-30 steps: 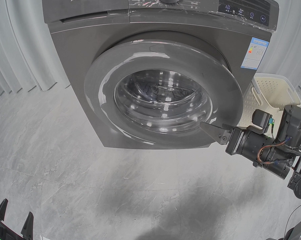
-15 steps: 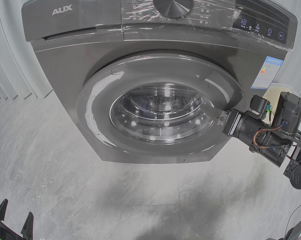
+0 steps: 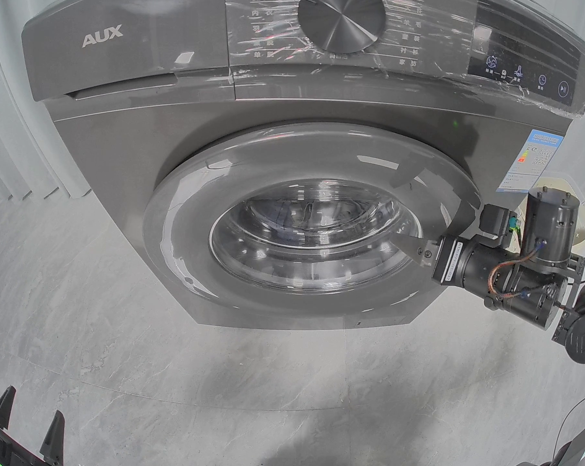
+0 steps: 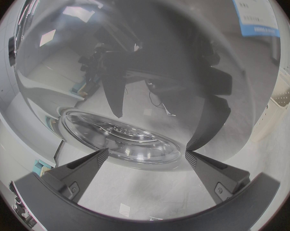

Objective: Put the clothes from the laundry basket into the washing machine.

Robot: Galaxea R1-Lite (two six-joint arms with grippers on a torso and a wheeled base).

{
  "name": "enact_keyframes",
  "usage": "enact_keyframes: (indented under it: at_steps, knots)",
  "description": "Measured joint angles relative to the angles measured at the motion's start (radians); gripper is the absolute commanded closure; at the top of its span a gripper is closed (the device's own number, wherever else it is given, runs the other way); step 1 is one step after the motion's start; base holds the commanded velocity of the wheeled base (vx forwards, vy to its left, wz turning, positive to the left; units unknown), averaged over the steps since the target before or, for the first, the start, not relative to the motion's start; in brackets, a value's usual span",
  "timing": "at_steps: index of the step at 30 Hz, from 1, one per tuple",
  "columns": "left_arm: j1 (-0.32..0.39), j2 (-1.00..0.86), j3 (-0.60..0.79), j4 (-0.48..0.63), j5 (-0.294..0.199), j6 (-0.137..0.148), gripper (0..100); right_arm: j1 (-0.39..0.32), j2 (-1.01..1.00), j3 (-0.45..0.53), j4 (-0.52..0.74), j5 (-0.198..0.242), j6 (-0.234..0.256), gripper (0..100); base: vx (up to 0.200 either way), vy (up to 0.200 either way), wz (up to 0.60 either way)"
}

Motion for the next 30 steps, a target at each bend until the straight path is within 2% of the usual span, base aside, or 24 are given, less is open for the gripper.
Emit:
enact_keyframes:
  at_steps: [4, 5, 7, 10, 15, 18, 22, 27, 30]
  knots:
    - [0.0, 0.0, 0.0, 0.0, 0.001, -0.002, 0, 0.065, -0.048, 0.09, -0.206, 0.029, -0.027, 0, 0.0, 0.0, 0.0]
    - [0.0, 0.0, 0.0, 0.0, 0.002, -0.003, 0, 0.091, -0.075, 0.135, -0.23, 0.027, -0.047, 0, 0.0, 0.0, 0.0]
    - [0.0, 0.0, 0.0, 0.0, 0.002, -0.003, 0, 0.126, -0.113, 0.196, -0.236, 0.028, -0.069, 0, 0.0, 0.0, 0.0]
    - [0.0, 0.0, 0.0, 0.0, 0.002, -0.004, 0, 0.194, -0.195, 0.308, -0.21, 0.061, -0.103, 0, 0.0, 0.0, 0.0]
    - [0.0, 0.0, 0.0, 0.0, 0.002, -0.004, 0, 0.246, -0.354, 0.455, -0.184, 0.107, -0.134, 0, 0.0, 0.0, 0.0]
    - [0.0, 0.0, 0.0, 0.0, 0.002, -0.004, 0, 0.252, -0.434, 0.504, -0.168, 0.114, -0.146, 0, 0.0, 0.0, 0.0]
    - [0.0, 0.0, 0.0, 0.0, 0.002, -0.004, 0, 0.203, -0.552, 0.562, -0.112, 0.12, -0.177, 0, 0.0, 0.0, 0.0]
    - [0.0, 0.0, 0.0, 0.0, 0.002, -0.005, 0, 0.073, -0.711, 0.602, 0.015, 0.125, -0.234, 0, 0.0, 0.0, 0.0]
    - [-0.001, 0.0, 0.0, 0.0, 0.002, -0.005, 0, -0.007, -0.835, 0.607, 0.138, 0.126, -0.264, 0, 0.0, 0.0, 0.0]
